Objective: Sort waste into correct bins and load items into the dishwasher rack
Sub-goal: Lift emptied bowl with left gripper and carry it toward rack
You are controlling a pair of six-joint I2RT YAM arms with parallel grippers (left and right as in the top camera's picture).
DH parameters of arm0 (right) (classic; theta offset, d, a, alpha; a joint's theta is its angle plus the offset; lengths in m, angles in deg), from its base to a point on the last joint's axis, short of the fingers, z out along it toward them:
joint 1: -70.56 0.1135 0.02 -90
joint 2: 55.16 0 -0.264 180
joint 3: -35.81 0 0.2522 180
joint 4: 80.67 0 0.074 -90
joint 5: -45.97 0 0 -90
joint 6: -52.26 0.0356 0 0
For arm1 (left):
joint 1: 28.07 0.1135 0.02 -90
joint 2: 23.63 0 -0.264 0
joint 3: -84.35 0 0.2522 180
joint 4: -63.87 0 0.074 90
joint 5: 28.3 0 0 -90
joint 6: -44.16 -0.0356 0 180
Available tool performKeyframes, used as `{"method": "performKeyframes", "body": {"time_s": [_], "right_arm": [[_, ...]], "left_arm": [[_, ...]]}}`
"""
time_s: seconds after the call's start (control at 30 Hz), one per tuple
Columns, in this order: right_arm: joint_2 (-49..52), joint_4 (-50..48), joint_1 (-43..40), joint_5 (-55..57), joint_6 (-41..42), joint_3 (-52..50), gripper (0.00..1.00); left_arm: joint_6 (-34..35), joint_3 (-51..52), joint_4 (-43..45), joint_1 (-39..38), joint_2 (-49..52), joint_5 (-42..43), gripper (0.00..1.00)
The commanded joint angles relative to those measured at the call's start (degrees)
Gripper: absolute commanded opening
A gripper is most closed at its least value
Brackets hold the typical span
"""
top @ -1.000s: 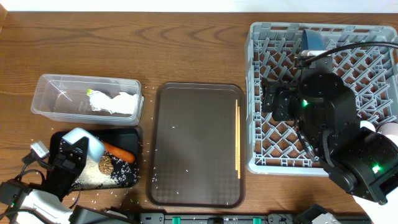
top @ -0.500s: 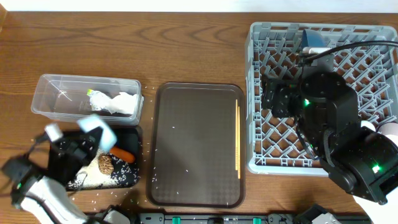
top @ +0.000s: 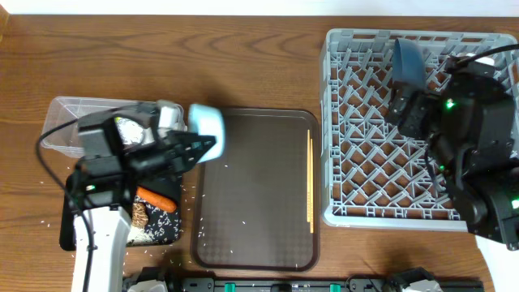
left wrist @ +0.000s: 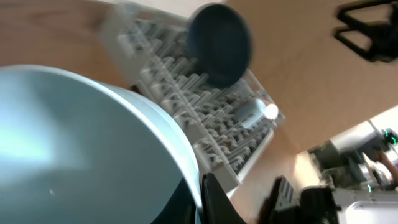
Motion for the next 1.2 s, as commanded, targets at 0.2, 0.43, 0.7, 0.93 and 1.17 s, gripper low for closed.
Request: {"method": "performKeyframes", "body": {"time_s": [0.2,0.43,0.7,0.93,1.17], "right_arm": [[0.2,5.18,-3.78,-10.19,-2.47,0.28,0.91],[1.97,5.79,-4.28,-9.68,-2.14,0.28,0.91],[2.1,6.08,-14.75,-9.77,1.7,0.28,0.93],[1.92,7.65,-23.78,-12.94,1.64,0.28,0.96],[1.88,9.88,-29.51,-13.25,3.56,0.28,0.98]], "left_arm": [[11.23,-1.18,8.68,-10.29,-0.31,-0.94,0.06],[11.28,-1.18,12.5,-17.55,-0.31,-1.38,0.06],[25.2,-1.16,34.12,-24.04,2.29,-9.29,0.06],[44.19,-1.16,60.81,-29.59,13.55,-14.19,0.06],[54.42,-1.22,78.18,-36.39,27.43,-21.73,0.06]]}}
